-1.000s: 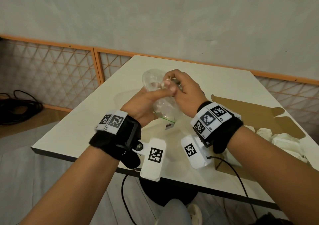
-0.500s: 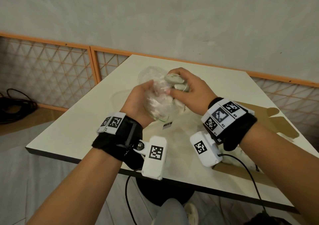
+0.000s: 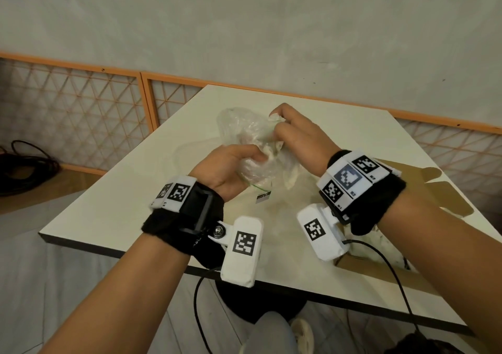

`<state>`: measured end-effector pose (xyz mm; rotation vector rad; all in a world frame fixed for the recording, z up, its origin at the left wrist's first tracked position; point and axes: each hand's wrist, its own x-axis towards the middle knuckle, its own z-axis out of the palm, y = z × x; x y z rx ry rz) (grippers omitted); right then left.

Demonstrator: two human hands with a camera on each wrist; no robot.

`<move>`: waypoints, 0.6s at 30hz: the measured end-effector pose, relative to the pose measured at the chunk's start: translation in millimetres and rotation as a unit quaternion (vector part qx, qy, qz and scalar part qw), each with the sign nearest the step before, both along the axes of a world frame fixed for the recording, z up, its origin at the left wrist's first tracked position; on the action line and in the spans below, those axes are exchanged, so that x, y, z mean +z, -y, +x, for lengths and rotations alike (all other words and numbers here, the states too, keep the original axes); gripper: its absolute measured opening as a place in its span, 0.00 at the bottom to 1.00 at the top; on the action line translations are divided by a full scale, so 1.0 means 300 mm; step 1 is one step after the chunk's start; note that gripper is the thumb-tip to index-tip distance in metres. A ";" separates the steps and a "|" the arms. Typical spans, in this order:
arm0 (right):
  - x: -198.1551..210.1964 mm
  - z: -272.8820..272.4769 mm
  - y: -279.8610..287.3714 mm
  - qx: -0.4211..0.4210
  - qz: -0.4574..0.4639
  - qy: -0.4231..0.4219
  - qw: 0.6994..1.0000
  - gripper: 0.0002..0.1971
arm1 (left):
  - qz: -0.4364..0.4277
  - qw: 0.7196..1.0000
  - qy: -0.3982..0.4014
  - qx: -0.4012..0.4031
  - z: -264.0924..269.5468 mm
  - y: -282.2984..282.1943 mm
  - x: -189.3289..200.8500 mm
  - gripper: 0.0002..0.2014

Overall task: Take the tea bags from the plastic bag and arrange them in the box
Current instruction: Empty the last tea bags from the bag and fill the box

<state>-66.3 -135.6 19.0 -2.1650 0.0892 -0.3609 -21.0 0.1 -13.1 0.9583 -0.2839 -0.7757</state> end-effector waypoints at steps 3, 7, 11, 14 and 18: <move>-0.017 0.022 -0.009 -0.034 -0.112 0.032 0.993 0.13 | -0.003 1.000 -0.015 0.012 -0.001 0.018 0.007 0.23; -0.032 0.088 -0.006 -0.079 -0.191 0.055 0.977 0.14 | -0.036 0.992 -0.119 0.005 0.001 0.036 0.023 0.17; -0.008 0.140 -0.021 -0.051 -0.200 0.008 0.978 0.23 | 0.015 0.984 -0.166 0.062 0.044 0.043 0.030 0.17; 0.000 0.157 -0.024 -0.001 -0.179 -0.021 0.984 0.29 | 0.075 0.983 -0.148 0.084 0.079 0.035 0.032 0.12; -0.006 0.190 0.014 0.027 -0.131 -0.009 0.991 0.18 | 0.105 0.980 -0.146 0.083 0.102 0.021 0.026 0.08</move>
